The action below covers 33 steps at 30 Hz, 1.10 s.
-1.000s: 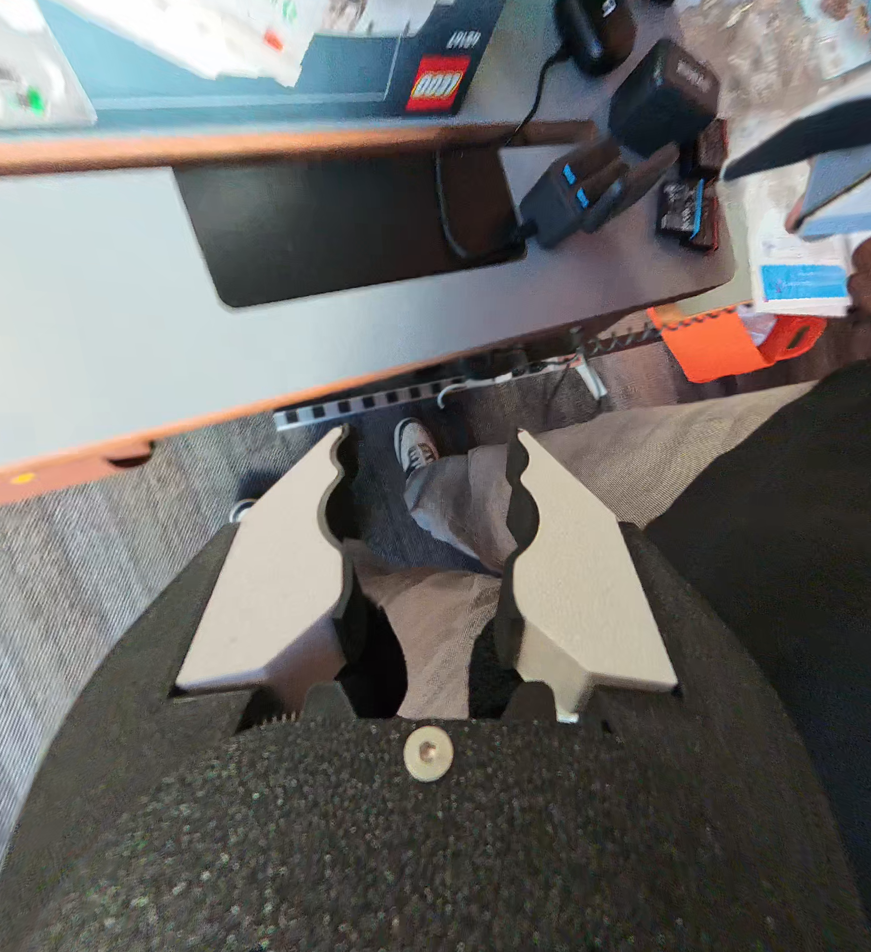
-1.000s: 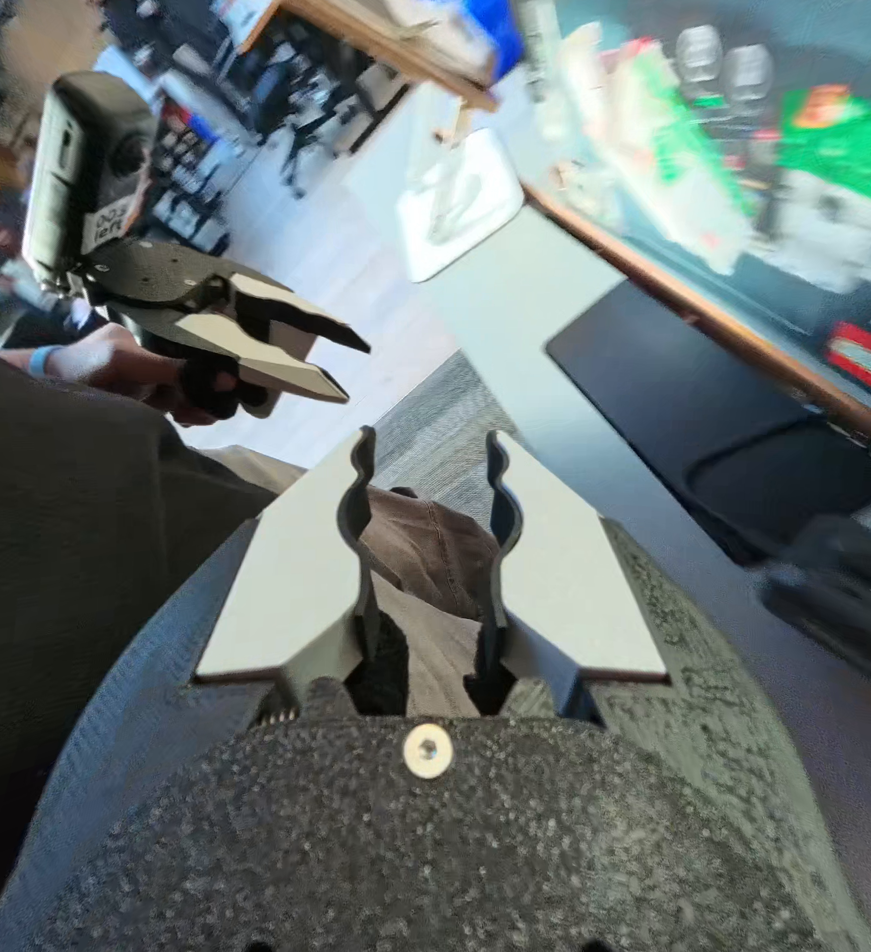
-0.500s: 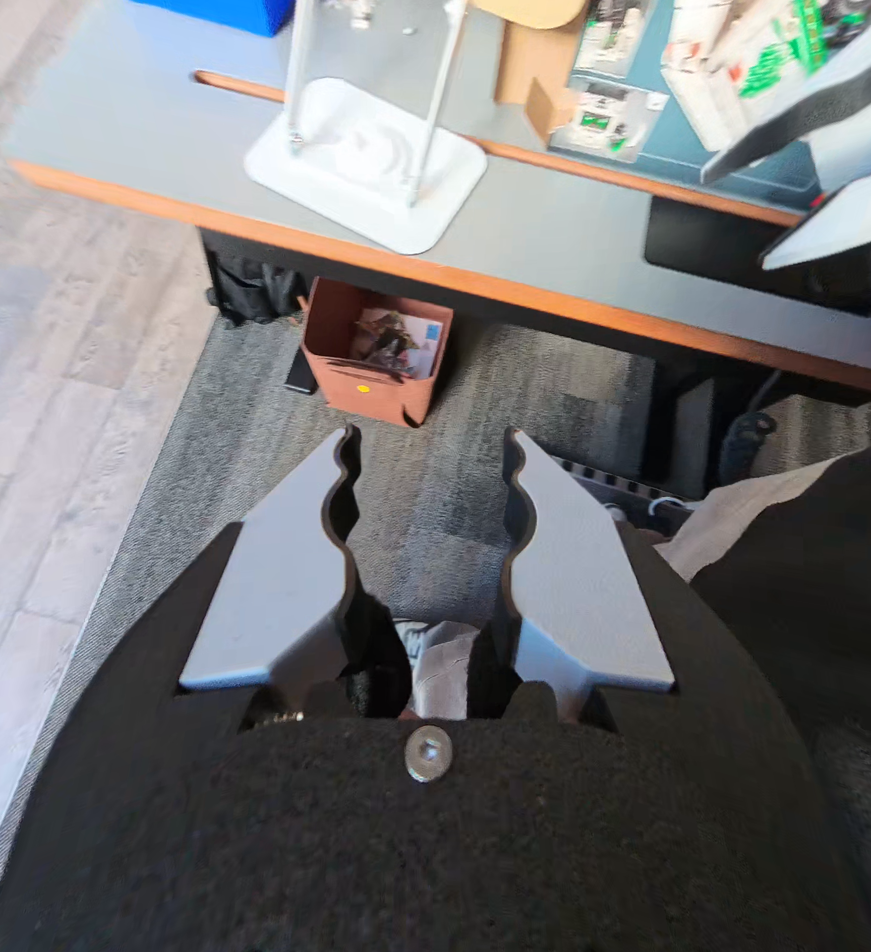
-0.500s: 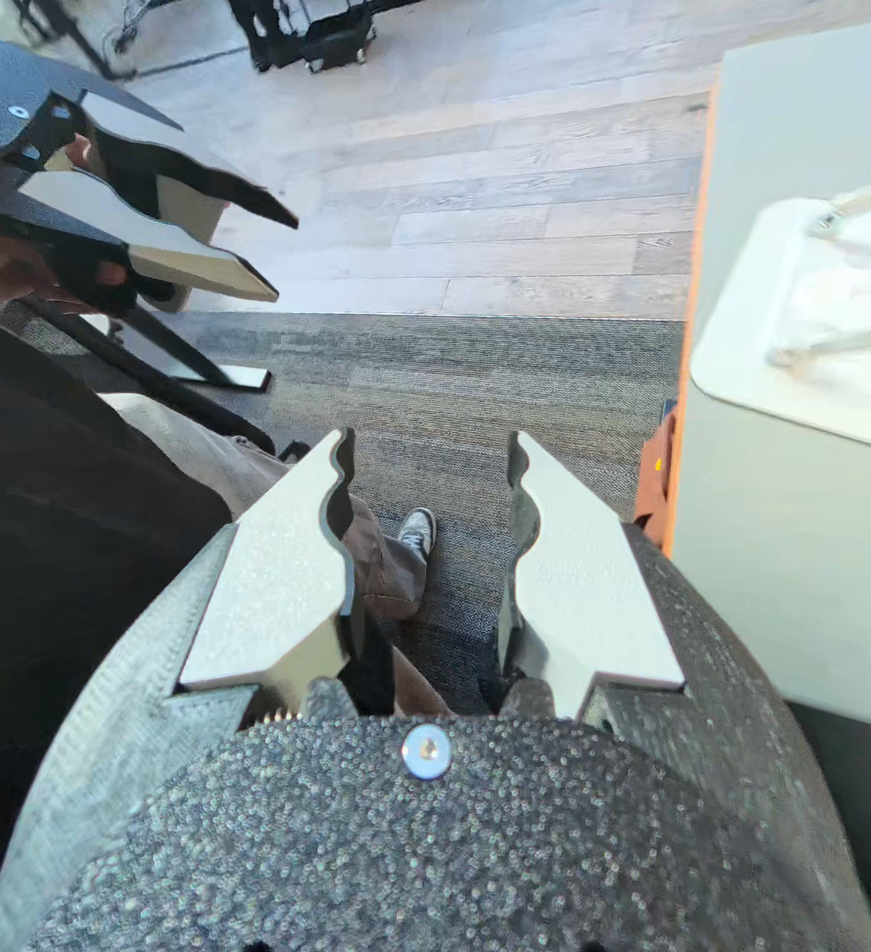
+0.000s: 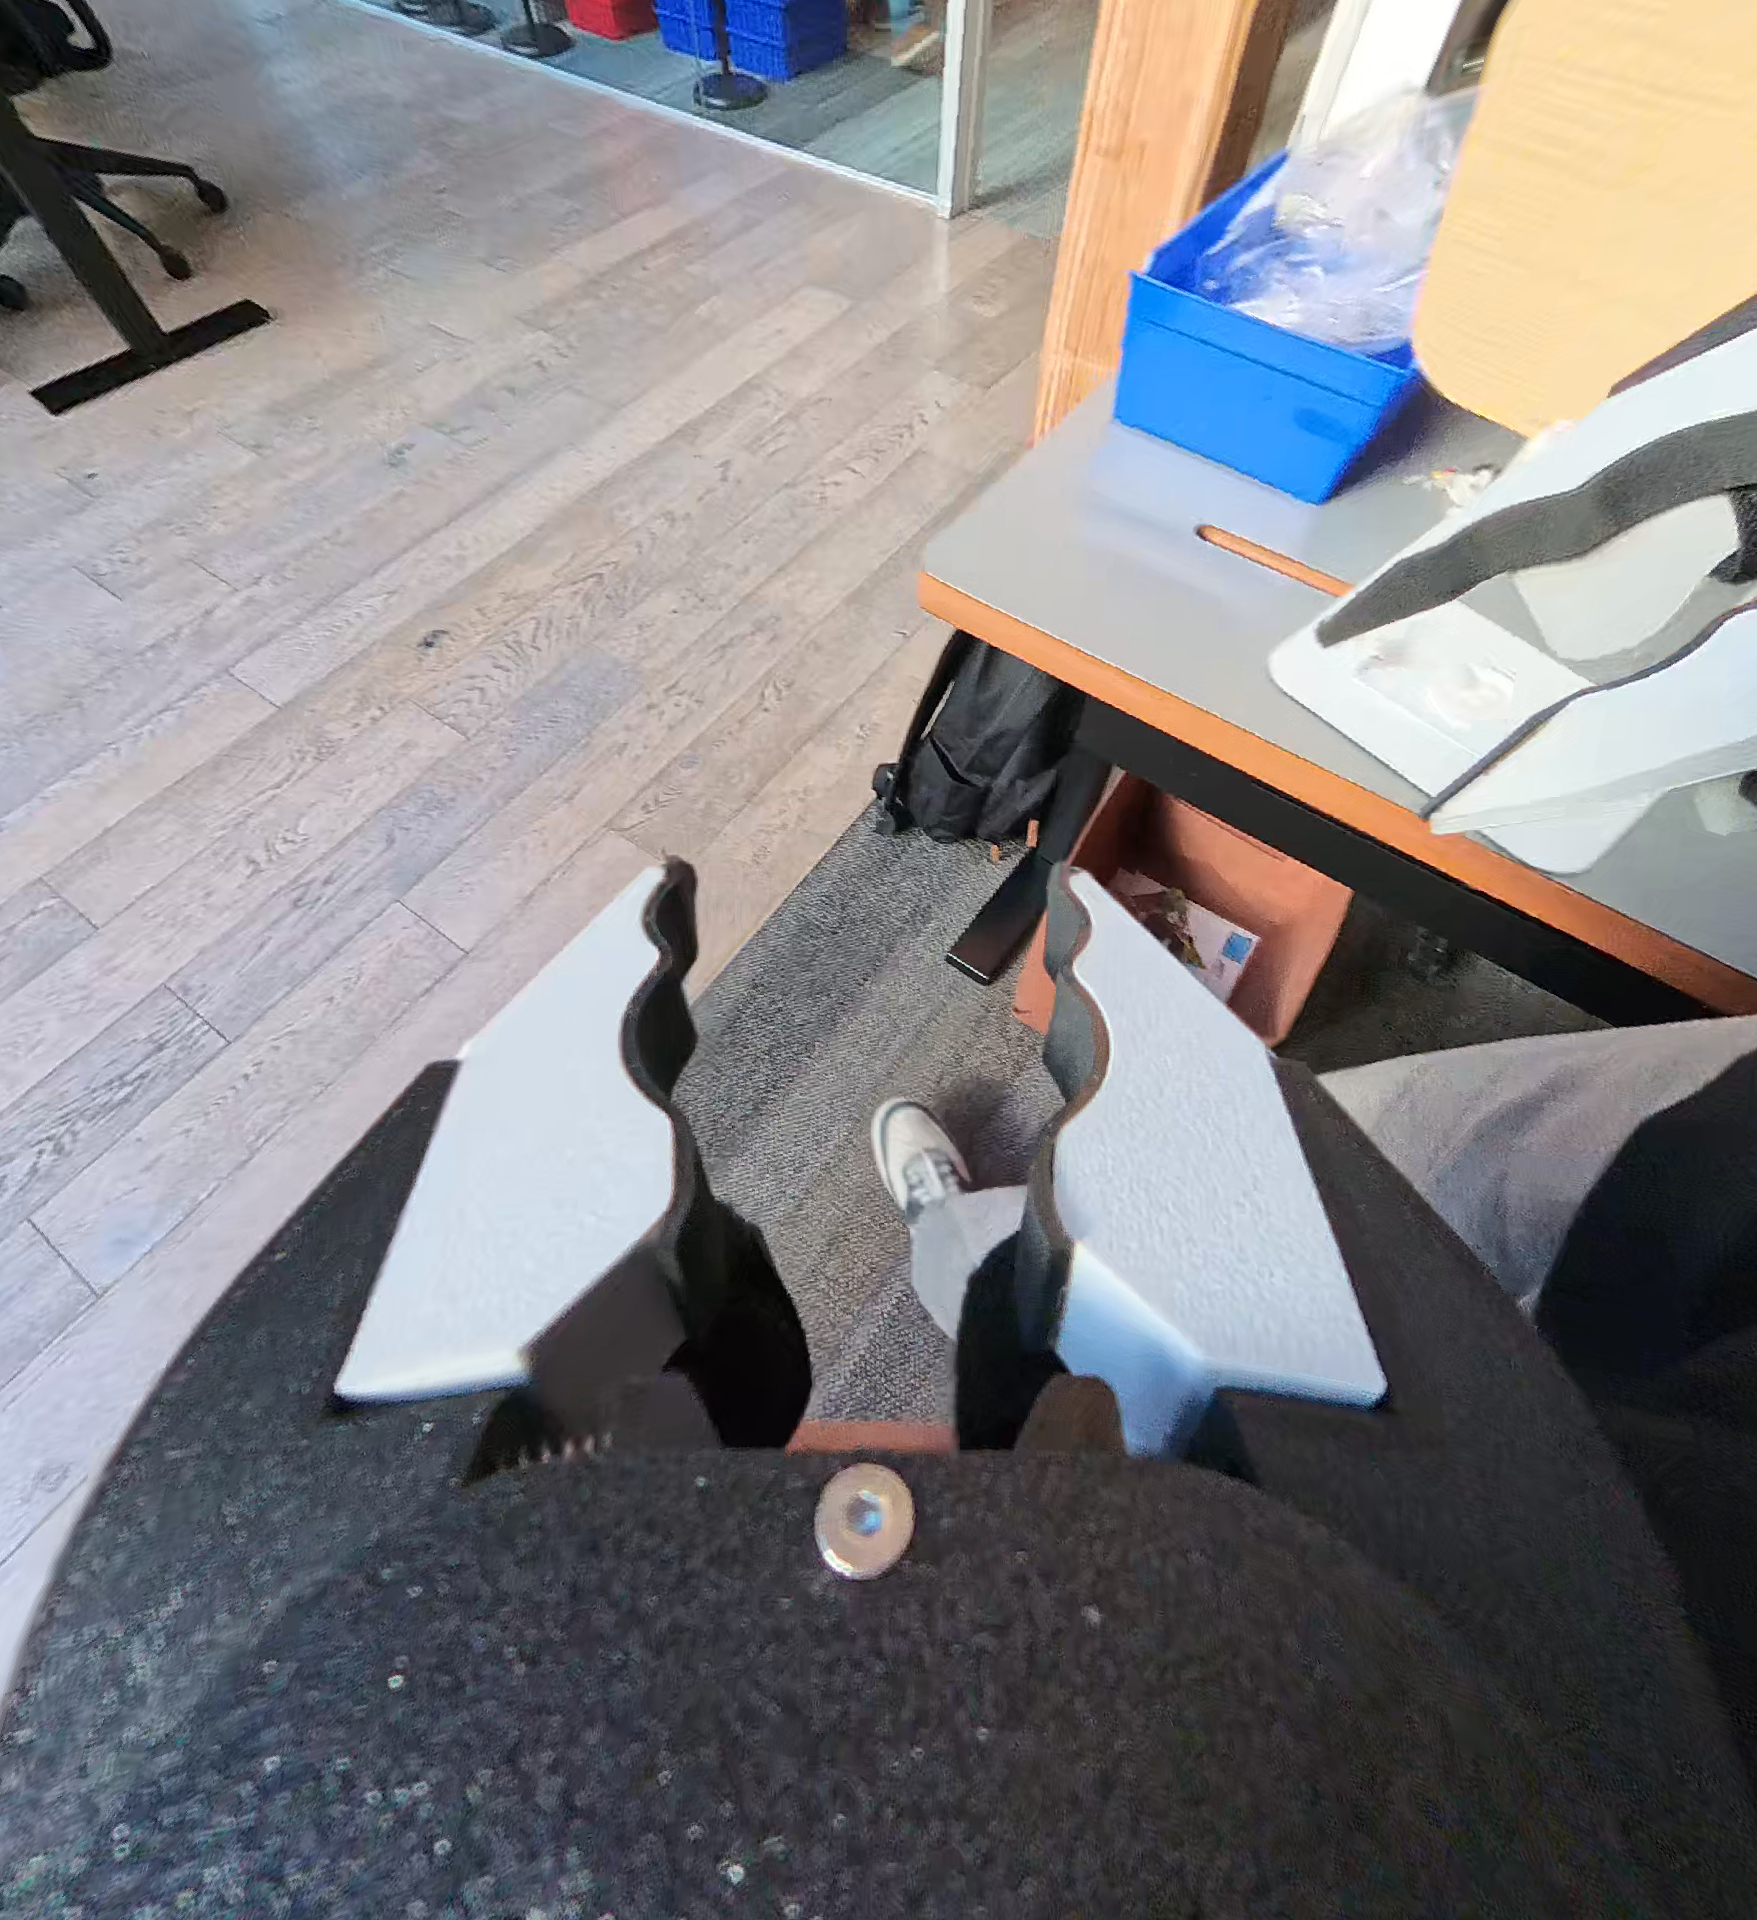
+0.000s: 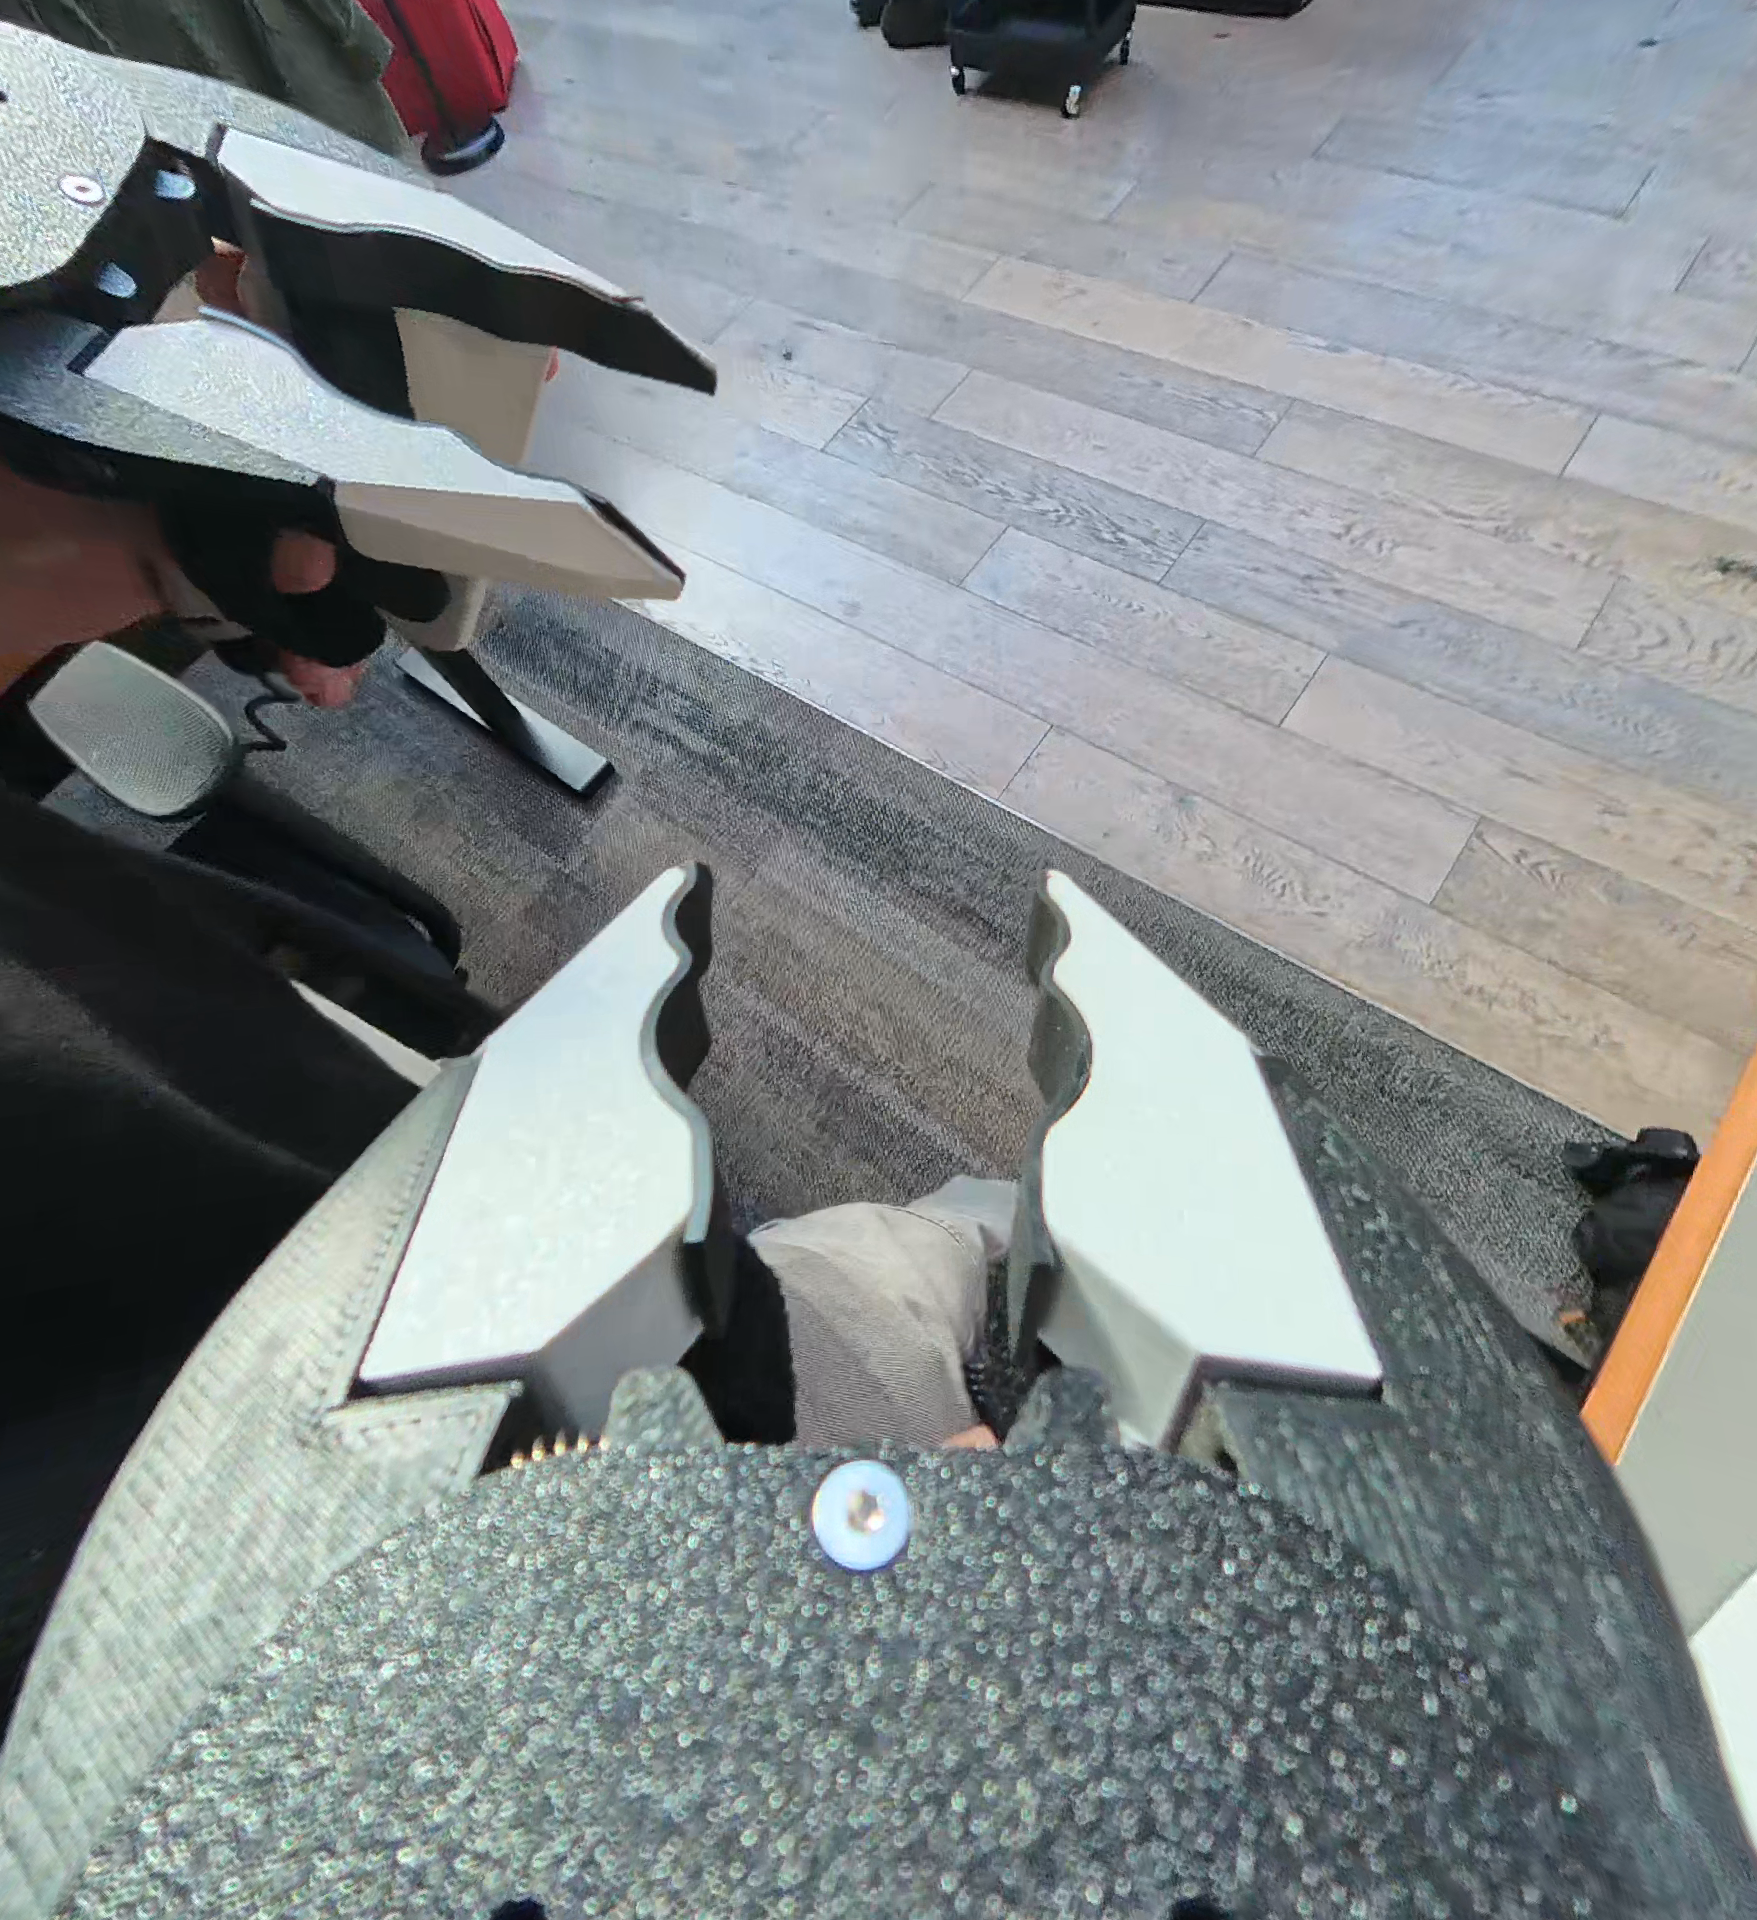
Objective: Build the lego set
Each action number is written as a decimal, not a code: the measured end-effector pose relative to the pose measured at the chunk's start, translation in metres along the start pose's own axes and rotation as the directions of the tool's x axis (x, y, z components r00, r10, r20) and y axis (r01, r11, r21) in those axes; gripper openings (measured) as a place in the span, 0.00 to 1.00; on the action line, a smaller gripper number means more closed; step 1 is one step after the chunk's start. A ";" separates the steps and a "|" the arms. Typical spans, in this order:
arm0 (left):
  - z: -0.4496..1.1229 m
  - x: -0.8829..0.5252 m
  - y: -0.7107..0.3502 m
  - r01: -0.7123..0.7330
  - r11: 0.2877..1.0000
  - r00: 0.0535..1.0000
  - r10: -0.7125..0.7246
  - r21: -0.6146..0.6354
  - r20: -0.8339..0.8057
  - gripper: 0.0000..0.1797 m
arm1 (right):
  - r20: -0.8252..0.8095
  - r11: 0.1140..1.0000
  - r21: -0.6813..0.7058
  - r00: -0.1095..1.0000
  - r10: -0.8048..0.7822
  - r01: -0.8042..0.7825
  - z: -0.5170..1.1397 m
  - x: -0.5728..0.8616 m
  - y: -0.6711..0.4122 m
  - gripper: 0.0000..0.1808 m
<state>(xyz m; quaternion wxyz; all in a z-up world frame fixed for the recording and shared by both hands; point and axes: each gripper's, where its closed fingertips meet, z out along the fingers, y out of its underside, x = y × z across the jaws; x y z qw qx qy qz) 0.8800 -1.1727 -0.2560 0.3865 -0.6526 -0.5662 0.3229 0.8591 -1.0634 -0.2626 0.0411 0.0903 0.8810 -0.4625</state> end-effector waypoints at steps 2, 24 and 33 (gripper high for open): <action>0.028 -0.036 -0.012 0.003 1.000 1.000 -0.002 -0.026 0.016 0.38 | -0.011 0.999 0.033 1.000 -0.006 0.007 0.027 0.037 -0.029 0.33; 0.425 -0.373 -0.272 -0.036 0.987 0.989 0.013 -0.158 -0.147 0.27 | -0.307 0.956 0.236 0.920 0.242 -0.172 0.172 0.494 -0.269 0.34; 0.611 -0.538 -0.387 -0.004 0.991 0.980 -0.024 -0.134 -0.200 0.24 | -0.322 0.953 0.238 0.910 0.261 -0.189 0.278 0.730 -0.404 0.34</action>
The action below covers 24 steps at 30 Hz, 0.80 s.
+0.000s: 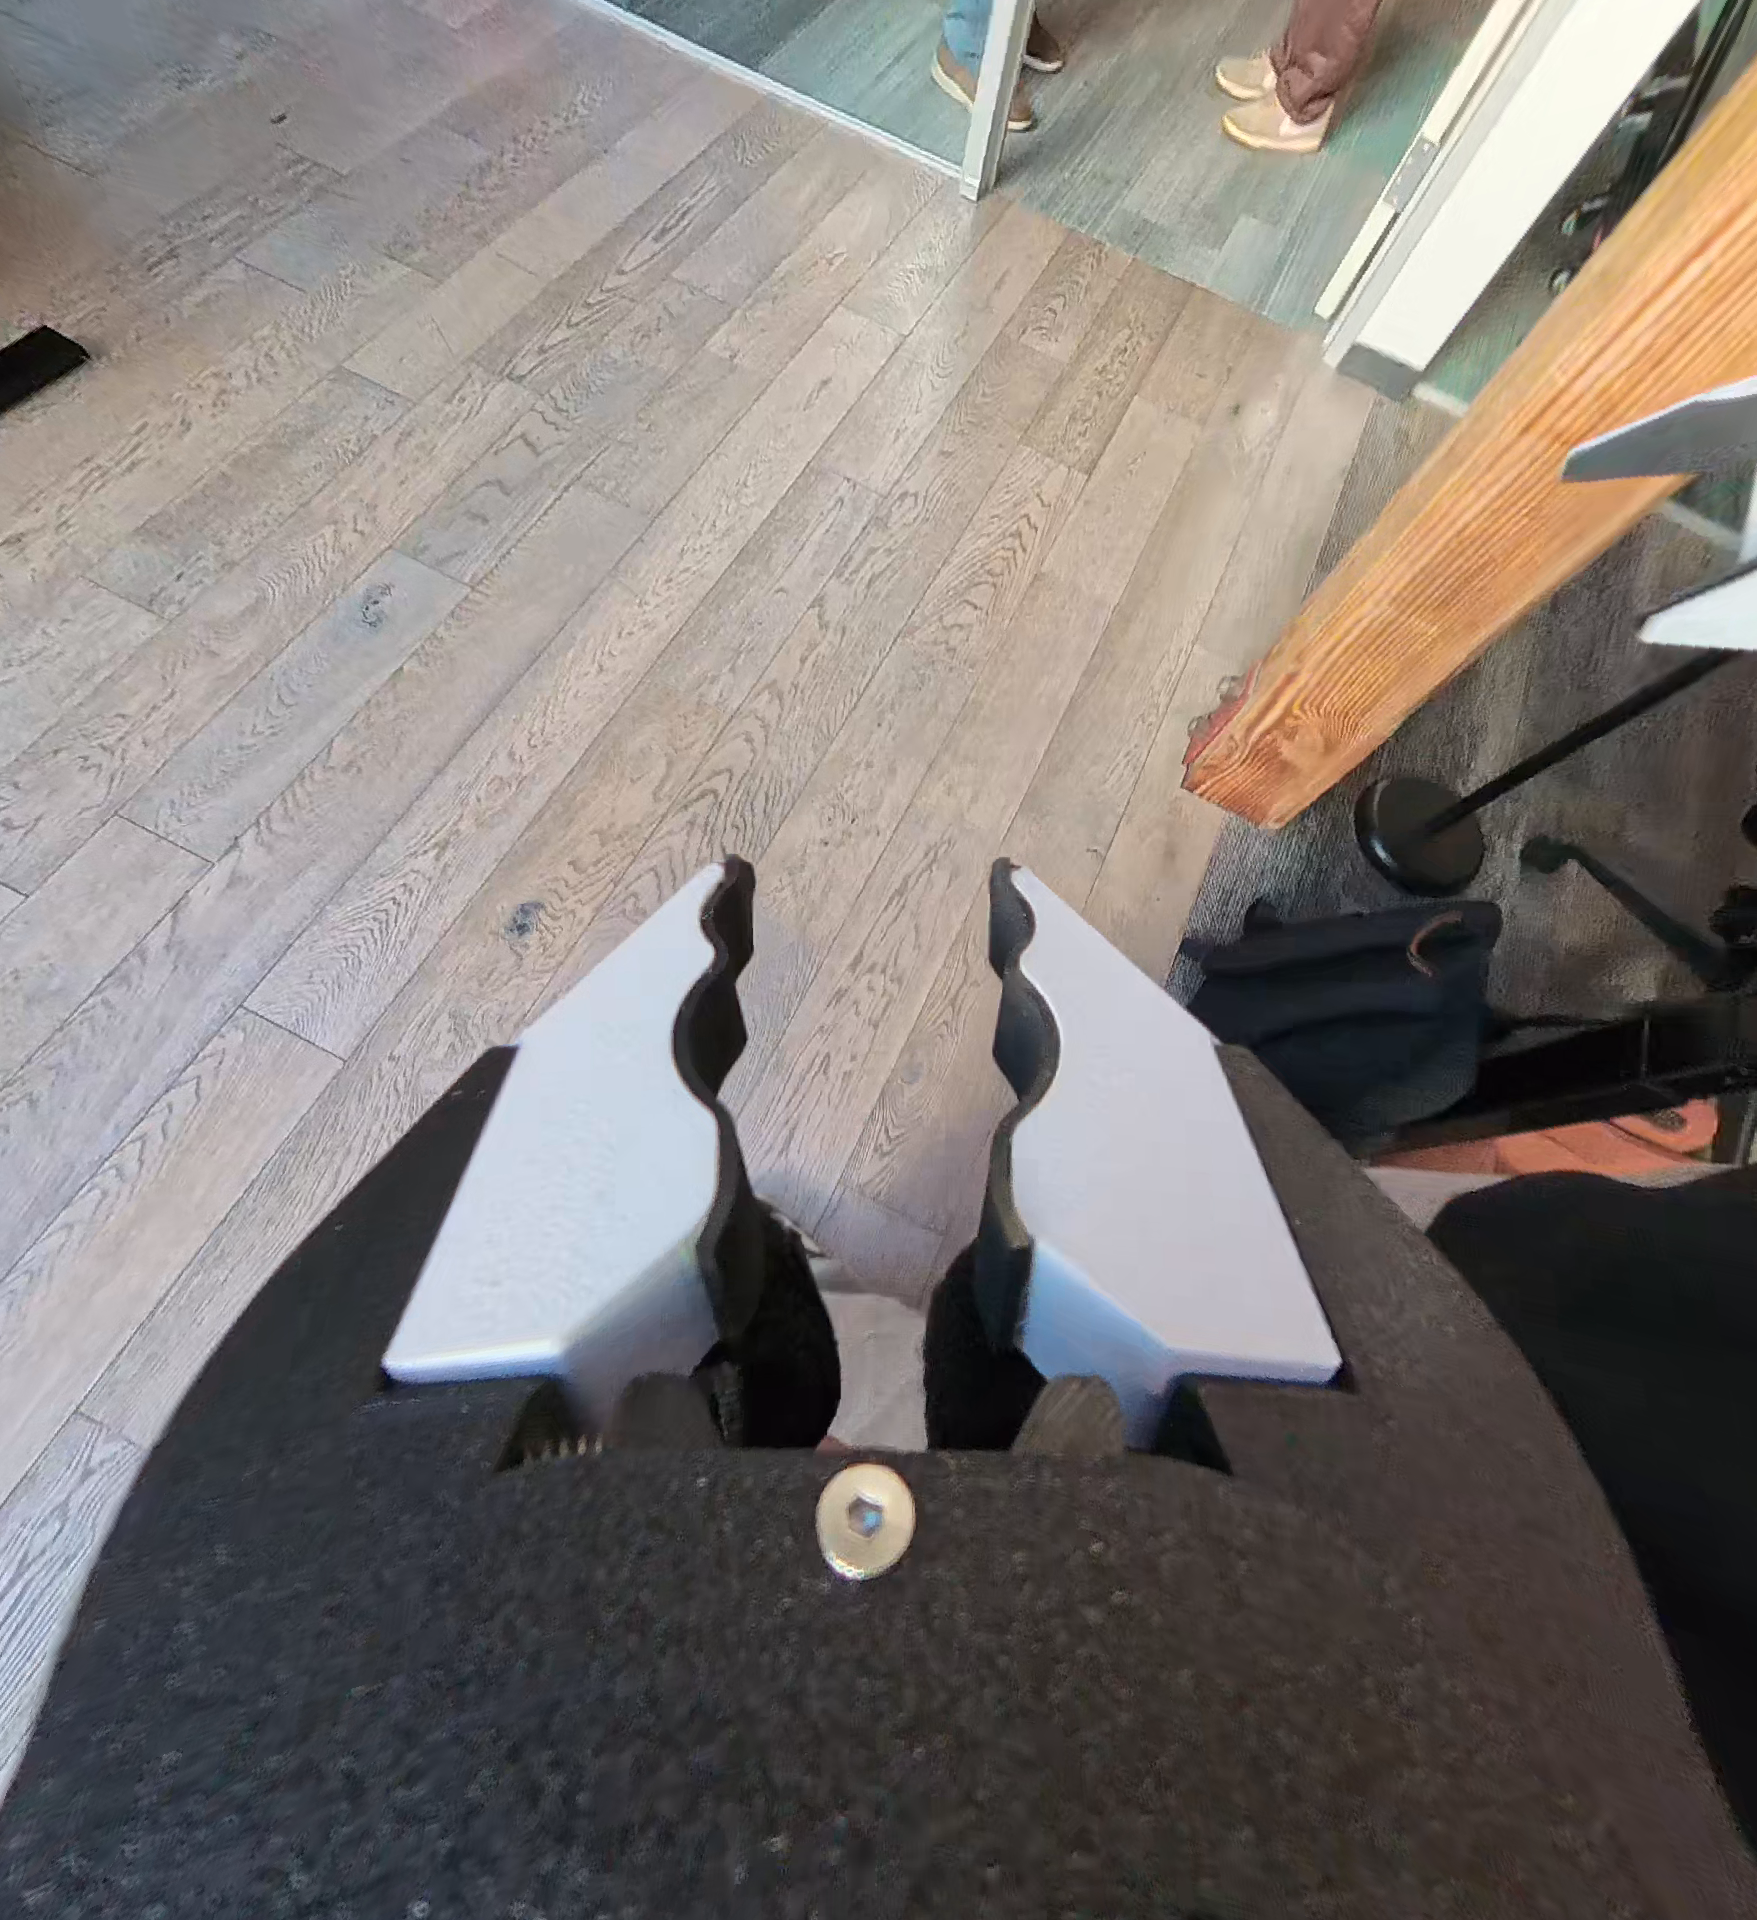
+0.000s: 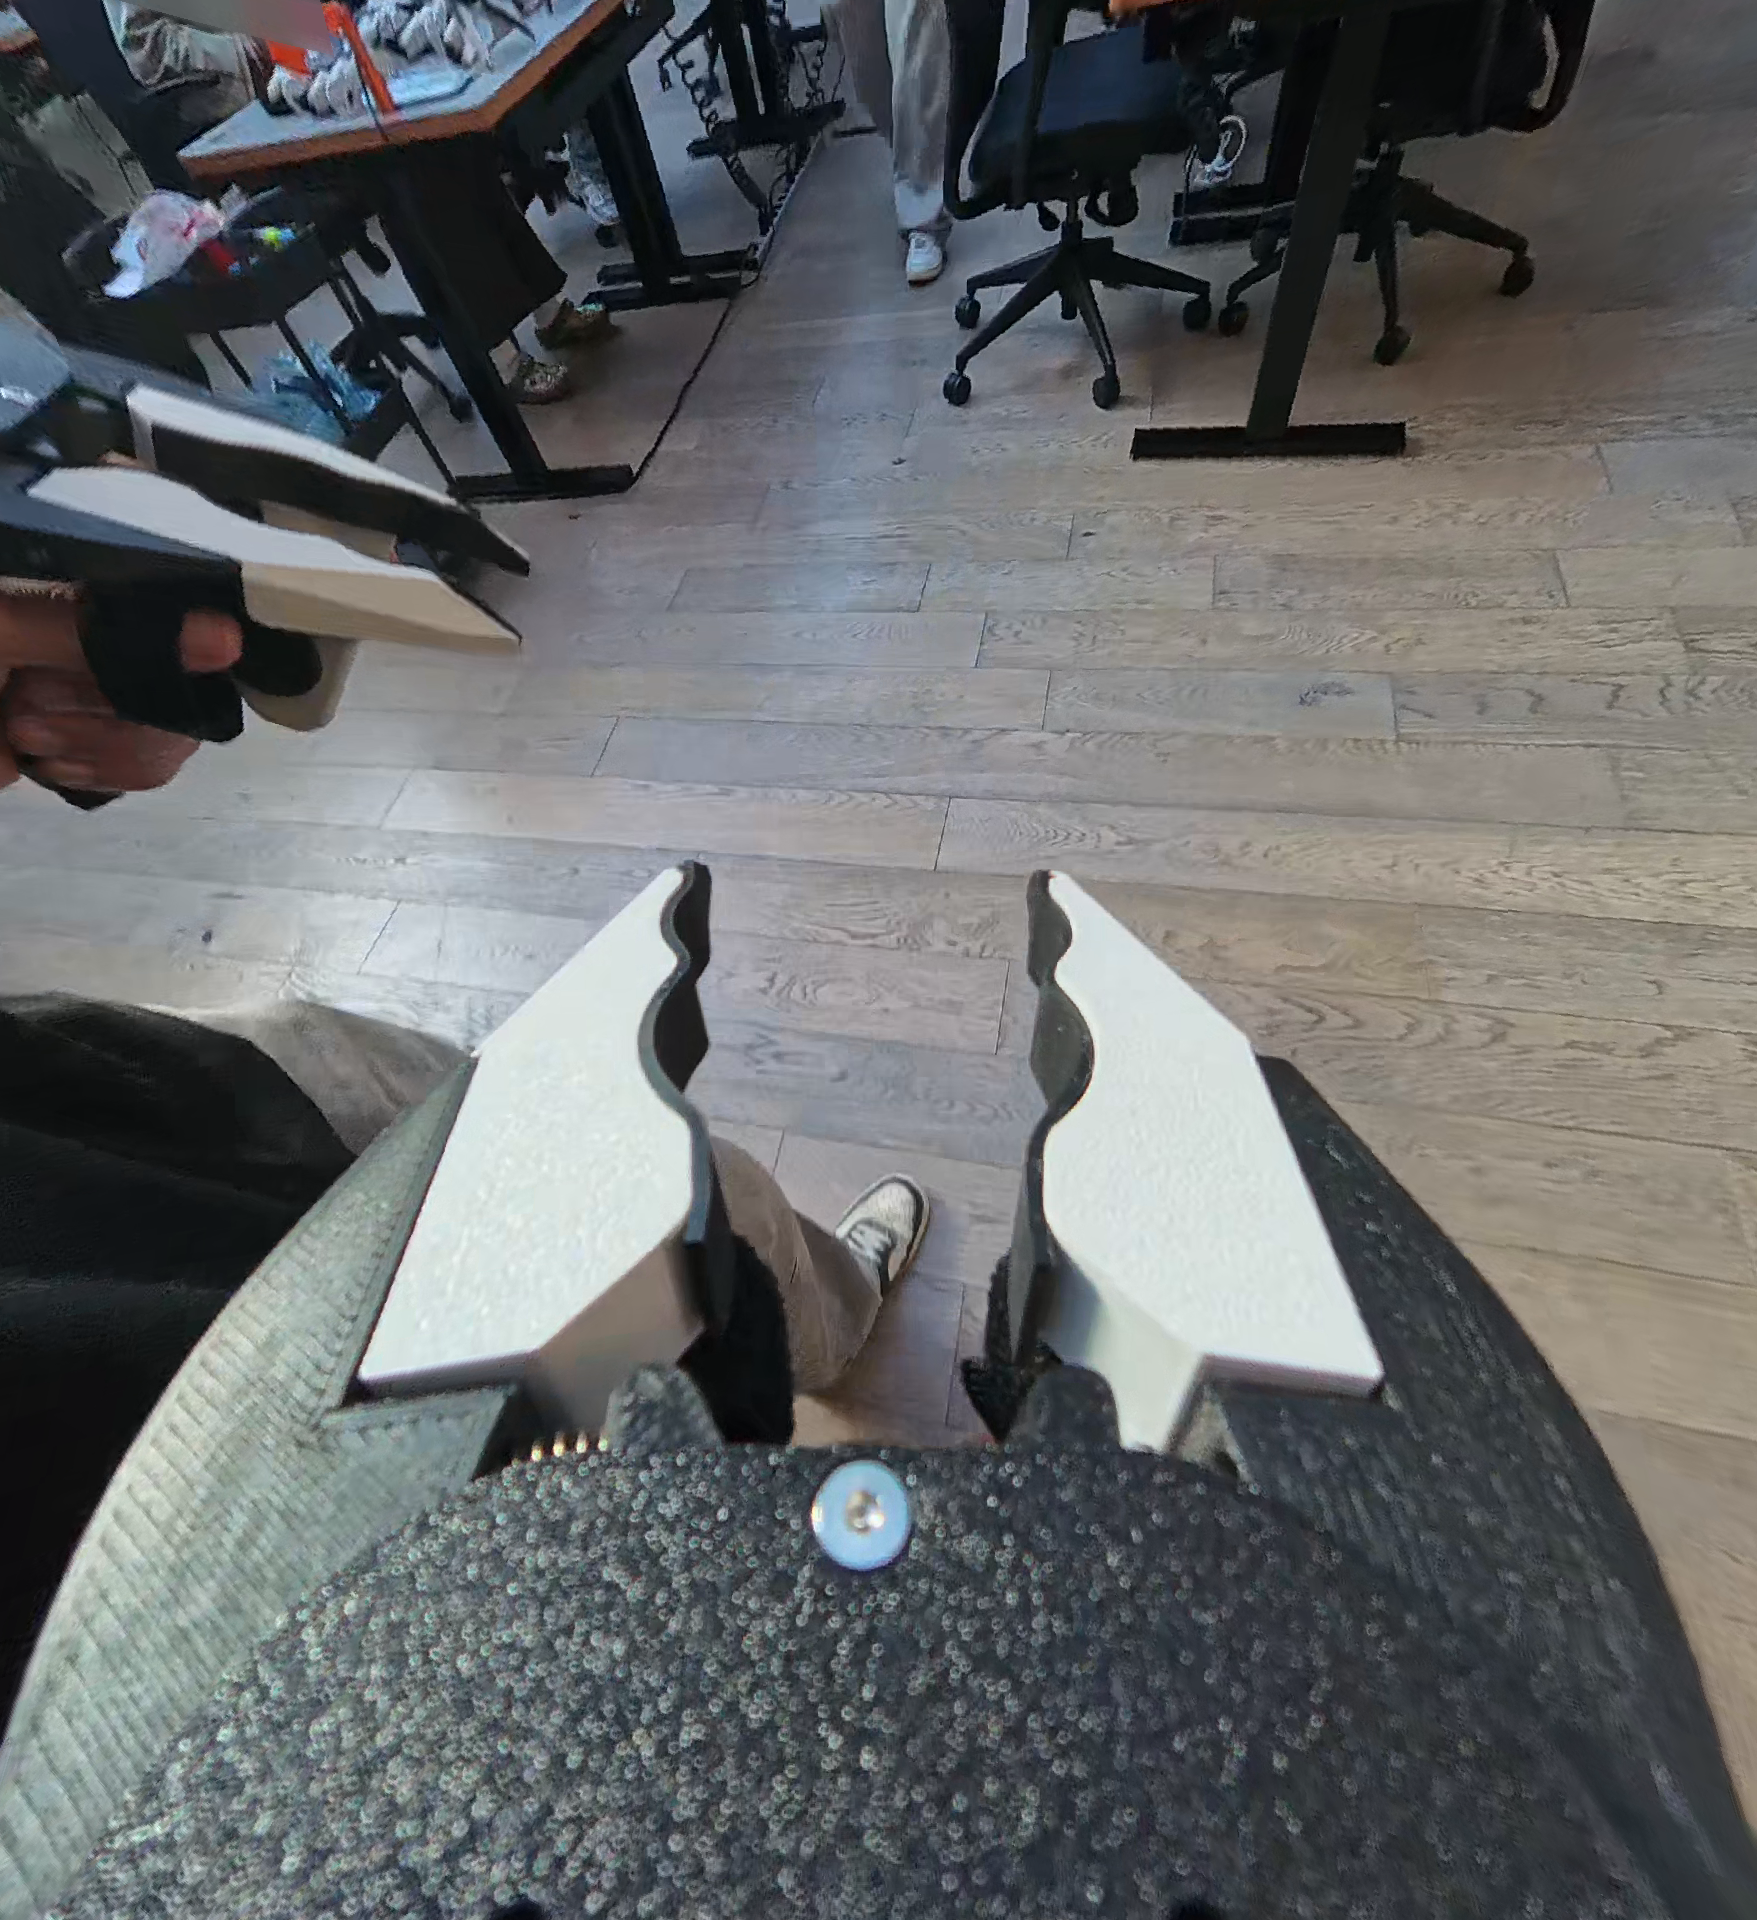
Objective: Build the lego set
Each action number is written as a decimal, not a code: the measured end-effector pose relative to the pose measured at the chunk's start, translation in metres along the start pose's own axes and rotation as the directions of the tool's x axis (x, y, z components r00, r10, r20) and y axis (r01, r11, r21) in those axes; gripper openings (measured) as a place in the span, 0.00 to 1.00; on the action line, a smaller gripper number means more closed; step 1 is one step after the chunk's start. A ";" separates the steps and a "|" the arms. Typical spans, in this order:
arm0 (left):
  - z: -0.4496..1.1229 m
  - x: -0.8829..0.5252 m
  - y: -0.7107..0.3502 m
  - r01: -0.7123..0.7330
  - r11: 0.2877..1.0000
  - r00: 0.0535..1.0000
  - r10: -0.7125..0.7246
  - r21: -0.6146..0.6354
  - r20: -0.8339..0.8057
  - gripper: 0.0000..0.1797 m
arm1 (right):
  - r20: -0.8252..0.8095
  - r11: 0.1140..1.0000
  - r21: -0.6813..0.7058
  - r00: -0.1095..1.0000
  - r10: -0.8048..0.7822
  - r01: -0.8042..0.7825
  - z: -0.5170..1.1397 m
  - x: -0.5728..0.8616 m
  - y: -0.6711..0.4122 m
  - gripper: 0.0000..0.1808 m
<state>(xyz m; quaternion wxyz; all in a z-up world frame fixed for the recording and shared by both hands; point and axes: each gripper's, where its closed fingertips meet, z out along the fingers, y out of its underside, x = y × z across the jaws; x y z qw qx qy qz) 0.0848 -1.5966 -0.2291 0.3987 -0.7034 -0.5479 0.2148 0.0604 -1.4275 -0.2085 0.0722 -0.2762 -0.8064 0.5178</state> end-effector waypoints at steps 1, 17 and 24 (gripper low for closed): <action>0.009 -0.019 -0.021 0.017 1.000 1.000 -0.017 0.011 -0.010 0.23 | 0.010 1.000 0.013 1.000 0.015 -0.015 0.018 0.015 -0.026 0.34; 0.311 -0.268 -0.262 -0.083 0.996 0.996 0.081 -0.042 -0.046 0.22 | -0.053 0.998 0.044 0.998 0.041 -0.039 0.313 0.335 -0.206 0.33; 0.457 -0.358 -0.415 -0.089 0.993 0.994 0.083 -0.073 -0.076 0.22 | -0.027 0.996 0.082 0.999 0.036 -0.034 0.421 0.509 -0.328 0.32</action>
